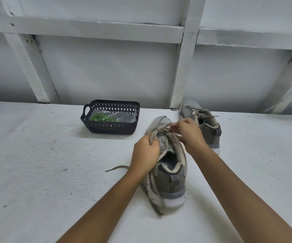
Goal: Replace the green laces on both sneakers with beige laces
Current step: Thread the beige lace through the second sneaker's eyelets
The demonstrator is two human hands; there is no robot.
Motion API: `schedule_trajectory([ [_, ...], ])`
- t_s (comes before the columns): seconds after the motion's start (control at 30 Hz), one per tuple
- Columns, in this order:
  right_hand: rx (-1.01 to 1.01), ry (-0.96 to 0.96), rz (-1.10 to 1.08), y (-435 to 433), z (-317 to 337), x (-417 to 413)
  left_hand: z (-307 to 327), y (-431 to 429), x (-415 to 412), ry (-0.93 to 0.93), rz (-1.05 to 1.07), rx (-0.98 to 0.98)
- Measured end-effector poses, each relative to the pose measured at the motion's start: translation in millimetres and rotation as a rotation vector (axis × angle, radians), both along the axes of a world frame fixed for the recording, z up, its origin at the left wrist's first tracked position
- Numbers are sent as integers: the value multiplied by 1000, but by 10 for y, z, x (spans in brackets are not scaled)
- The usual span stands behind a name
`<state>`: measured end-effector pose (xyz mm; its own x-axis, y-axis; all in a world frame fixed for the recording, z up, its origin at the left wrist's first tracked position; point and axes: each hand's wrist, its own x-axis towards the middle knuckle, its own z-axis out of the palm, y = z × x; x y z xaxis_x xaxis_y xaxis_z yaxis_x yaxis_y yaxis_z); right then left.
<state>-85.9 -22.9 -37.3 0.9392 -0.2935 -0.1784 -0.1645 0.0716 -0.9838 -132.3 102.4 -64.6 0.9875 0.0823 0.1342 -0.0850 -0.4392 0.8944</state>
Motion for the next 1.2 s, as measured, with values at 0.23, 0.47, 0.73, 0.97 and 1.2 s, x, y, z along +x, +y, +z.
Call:
schedule_trajectory([
  [0.23,332,-187,113,-255,309,-154,-1,12,-22,11,1,-9],
  [0.47,-949,152,640,-640,674,-540,-23,13,-17,-2,-19,-16],
  [0.73,-1256,-137,453,51,422,-171,32,22,-61,17,-41,-38],
  [0.97,-1233,-138,495,126,251,-26,35,32,-71,16,-31,-38],
  [1.2,-789,-154,725,-218,523,-473,27,25,-44,40,-26,-17],
])
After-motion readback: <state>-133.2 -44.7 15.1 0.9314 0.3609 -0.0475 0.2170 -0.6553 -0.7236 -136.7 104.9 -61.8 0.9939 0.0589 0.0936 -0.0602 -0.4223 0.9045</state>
